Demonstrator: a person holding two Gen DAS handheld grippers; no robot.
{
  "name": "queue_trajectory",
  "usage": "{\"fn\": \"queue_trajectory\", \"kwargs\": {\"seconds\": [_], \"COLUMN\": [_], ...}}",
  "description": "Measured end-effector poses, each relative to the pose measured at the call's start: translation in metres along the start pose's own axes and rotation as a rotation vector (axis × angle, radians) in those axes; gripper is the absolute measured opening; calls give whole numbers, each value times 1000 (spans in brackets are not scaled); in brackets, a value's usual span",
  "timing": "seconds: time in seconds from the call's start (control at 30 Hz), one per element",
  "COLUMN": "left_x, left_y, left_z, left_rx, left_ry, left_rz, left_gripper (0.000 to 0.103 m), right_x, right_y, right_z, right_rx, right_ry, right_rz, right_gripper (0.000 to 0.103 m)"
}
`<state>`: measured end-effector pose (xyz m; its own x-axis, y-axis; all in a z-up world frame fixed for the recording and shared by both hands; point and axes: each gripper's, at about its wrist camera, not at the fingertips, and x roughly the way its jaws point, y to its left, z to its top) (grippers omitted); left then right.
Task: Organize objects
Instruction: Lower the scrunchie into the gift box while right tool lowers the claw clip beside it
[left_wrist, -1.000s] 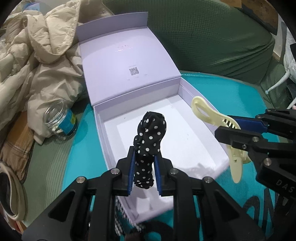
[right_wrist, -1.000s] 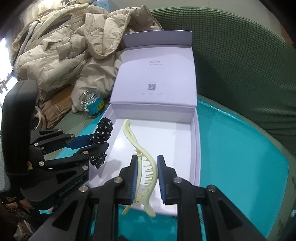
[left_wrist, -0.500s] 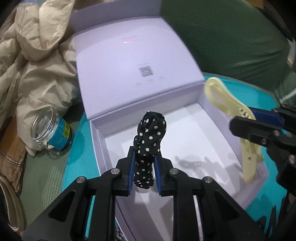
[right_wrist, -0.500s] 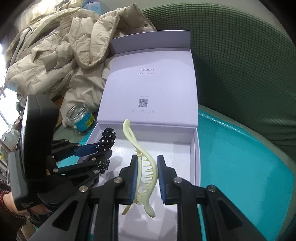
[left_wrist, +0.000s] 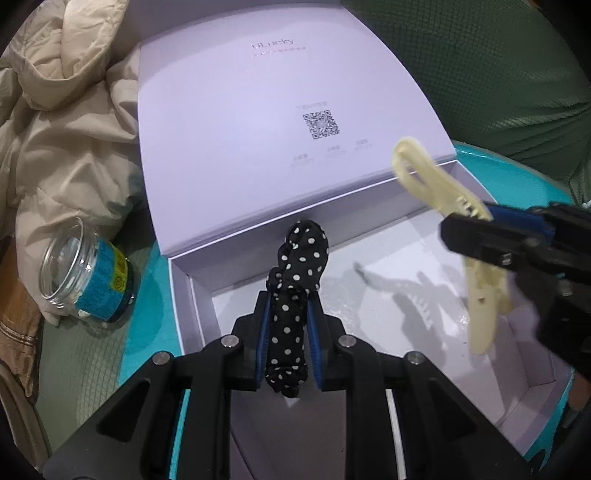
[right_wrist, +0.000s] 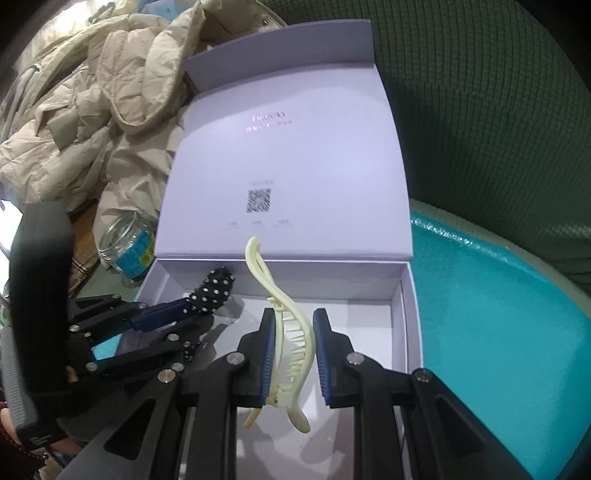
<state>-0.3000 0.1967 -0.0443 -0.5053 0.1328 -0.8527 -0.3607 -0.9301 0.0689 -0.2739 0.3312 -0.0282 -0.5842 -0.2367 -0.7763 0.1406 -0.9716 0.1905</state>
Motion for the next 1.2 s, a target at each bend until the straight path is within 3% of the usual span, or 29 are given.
{"fn": "queue_trajectory", "kwargs": {"seconds": [0.17,0.5,1.2], "left_x": [8,11,-3], "left_y": [1,-1,1], "left_z": [-1,-6,-20], "left_rx": [-10,15,-71], "left_ry": [48,73,70], "left_rz": [-14,7,-13], "left_gripper": [18,18,26], "right_x": [11,31,-4], "right_y": [-3,-3,4], "right_z": [-1,-7,0], "right_rx": [5,3,-5], "right_ry": [30,117,35], "right_rz": [-13,-58,-132], "right_gripper": [19,20,40]}}
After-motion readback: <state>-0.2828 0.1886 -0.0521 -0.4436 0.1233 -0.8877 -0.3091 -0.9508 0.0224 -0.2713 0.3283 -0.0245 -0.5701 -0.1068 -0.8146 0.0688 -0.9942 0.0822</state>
